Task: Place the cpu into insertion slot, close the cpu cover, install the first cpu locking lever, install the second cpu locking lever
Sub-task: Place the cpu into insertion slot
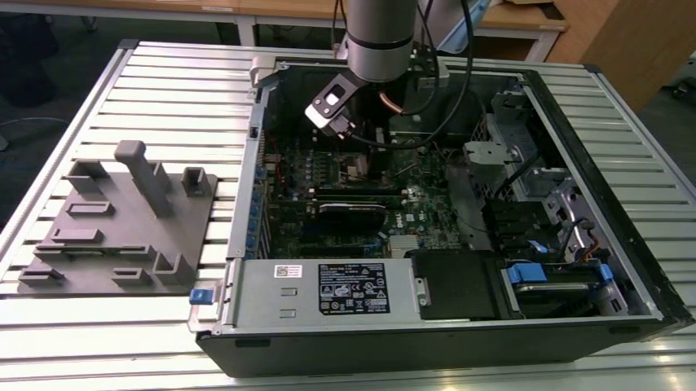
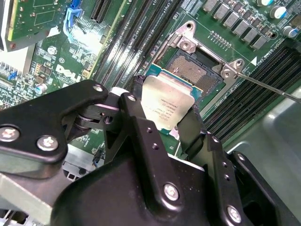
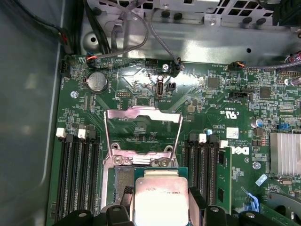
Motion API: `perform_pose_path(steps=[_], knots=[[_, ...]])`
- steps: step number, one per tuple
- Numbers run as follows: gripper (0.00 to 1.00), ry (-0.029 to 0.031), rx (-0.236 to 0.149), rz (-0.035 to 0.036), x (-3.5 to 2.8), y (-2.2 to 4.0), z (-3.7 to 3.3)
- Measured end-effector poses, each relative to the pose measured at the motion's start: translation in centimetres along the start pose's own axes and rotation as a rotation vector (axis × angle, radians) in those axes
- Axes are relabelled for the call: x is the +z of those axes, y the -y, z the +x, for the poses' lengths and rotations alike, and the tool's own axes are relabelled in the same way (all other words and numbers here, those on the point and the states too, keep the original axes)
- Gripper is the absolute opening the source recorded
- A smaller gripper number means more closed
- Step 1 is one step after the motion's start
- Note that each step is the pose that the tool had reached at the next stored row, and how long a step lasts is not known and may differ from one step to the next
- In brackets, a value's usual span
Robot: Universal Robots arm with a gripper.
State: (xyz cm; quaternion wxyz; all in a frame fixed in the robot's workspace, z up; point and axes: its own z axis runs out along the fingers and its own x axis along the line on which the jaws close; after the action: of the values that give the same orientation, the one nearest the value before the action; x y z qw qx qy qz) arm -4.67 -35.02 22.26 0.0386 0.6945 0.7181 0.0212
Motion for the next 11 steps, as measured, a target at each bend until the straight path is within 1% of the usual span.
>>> perform_pose_path(steps=[2,4,8,11], knots=[[0.54,-0.0003,0.000,0.0000,0.00,0.00,0.00],[0.54,-0.0036,0.000,-0.0001,0.06,0.01,0.00],[0.54,-0.0040,0.000,-0.0001,0.07,0.01,0.01],[0.54,-0.0039,0.000,0.0000,0.07,0.06,0.15]])
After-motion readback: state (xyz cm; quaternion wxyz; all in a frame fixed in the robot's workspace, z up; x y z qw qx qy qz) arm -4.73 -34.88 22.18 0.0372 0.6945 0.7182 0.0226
